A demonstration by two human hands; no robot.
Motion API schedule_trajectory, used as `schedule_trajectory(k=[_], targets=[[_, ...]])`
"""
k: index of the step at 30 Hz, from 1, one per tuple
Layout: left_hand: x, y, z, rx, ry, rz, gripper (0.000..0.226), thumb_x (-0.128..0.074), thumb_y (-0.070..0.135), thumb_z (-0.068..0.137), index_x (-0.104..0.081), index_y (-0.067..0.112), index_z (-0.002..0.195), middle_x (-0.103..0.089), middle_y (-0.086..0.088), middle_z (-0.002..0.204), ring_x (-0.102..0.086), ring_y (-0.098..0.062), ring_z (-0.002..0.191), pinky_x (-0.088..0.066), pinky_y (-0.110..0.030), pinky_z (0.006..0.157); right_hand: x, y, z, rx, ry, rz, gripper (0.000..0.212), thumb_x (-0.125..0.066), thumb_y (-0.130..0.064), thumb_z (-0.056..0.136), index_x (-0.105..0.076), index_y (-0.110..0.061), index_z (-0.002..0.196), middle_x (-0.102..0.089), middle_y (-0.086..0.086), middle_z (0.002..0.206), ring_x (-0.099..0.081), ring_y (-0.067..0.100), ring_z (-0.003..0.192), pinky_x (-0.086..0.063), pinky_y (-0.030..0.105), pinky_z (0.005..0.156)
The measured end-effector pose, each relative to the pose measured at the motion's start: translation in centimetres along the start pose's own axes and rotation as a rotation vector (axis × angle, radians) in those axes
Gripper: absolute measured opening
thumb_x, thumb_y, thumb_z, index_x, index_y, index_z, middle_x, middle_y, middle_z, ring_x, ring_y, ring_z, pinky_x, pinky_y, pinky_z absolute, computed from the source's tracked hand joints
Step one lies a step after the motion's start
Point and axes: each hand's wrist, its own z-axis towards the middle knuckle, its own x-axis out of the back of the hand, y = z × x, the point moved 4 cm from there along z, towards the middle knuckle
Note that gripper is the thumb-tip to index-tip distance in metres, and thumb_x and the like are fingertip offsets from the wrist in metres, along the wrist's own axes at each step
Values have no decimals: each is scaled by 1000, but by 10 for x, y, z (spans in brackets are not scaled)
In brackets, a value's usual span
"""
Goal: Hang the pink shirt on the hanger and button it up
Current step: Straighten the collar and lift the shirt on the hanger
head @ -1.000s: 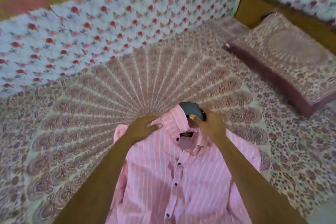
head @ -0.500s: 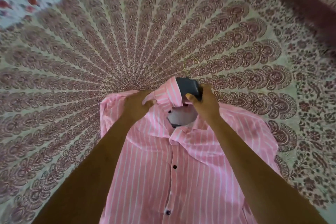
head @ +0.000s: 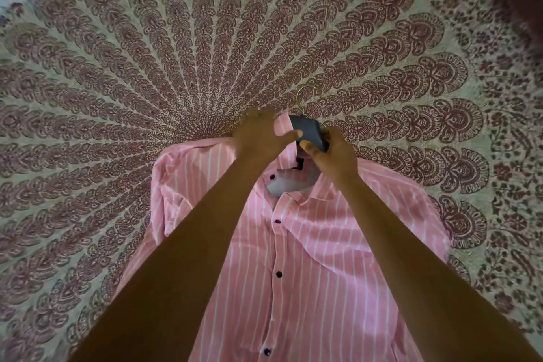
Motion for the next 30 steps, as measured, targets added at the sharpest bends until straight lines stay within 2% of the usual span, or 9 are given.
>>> schedule_trajectory(k=[3, 6, 10, 16, 19, 22, 24, 27, 30], targets=[[1, 12, 1, 20, 15, 49, 66, -60, 62, 75, -52, 15, 121, -52, -16, 123, -49, -34, 114, -43, -39, 82, -1, 3, -1, 6, 9, 18, 44, -64, -39, 82, -49, -9, 111, -65, 11, 104, -61, 31, 93, -47, 38, 74], [9, 17, 1, 56, 16, 41, 46, -61, 47, 81, -60, 11, 110, -62, -14, 112, -59, -33, 103, -41, -33, 71, -1, 4, -2, 18, 12, 37, 43, -65, -38, 82, -49, -9, 110, -65, 11, 105, -61, 30, 94, -47, 38, 75], [24, 18, -2, 104, 46, 70, 24, -58, 29, 86, -65, 10, 99, -66, -12, 105, -62, -34, 98, -40, -31, 67, 1, 2, -9, 44, 24, 69, 47, -67, -40, 81, -48, -9, 110, -65, 11, 105, -62, 30, 94, -50, 40, 77], [41, -14, -1, 252, -32, -344, 15, -53, 9, 86, -64, 11, 96, -64, -12, 107, -62, -28, 94, -50, -34, 80, 6, -1, -18, 65, -55, 150, 47, -70, -32, 80, -42, -8, 109, -64, 8, 102, -62, 27, 91, -52, 42, 79], [49, -22, -10, 224, -202, -546, 28, -48, -7, 83, -46, 19, 95, -50, -10, 105, -49, -14, 72, -39, -27, 57, 5, -6, -24, 83, -57, 170, 43, -70, -29, 80, -38, -11, 103, -58, 1, 95, -60, 26, 89, -51, 47, 80], [58, -23, -18, 141, -259, -511, 32, -41, -14, 82, -46, 18, 79, -48, -11, 129, -53, -18, 90, -32, -22, 54, 6, -6, -32, 113, -64, 190, 42, -71, -25, 79, -33, -17, 96, -57, 1, 93, -60, 27, 89, -50, 48, 80], [59, -22, -18, 136, -227, -450, 37, -38, -14, 81, -45, 21, 70, -49, -19, 133, -54, -27, 98, -30, -23, 53, 7, -6, -37, 137, -78, 260, 38, -70, -22, 80, -35, -15, 95, -55, -1, 86, -59, 21, 85, -48, 40, 77], [56, -17, -24, 158, -149, -383, 37, -35, -10, 81, -44, 23, 67, -57, -20, 115, -49, -22, 85, -34, -25, 64, 16, -12, -41, 99, -58, 457, 16, -57, -18, 90, -44, -9, 91, -44, -5, 74, -46, 1, 69, -38, 16, 63], [45, -12, -30, 188, -152, -466, 20, -41, -1, 88, -54, 15, 85, -59, -17, 105, -53, -27, 99, -40, -30, 71, 20, -19, -35, -92, -76, 711, 16, -46, -23, 91, -57, -13, 99, -55, 1, 91, -52, 11, 85, -41, 19, 68]])
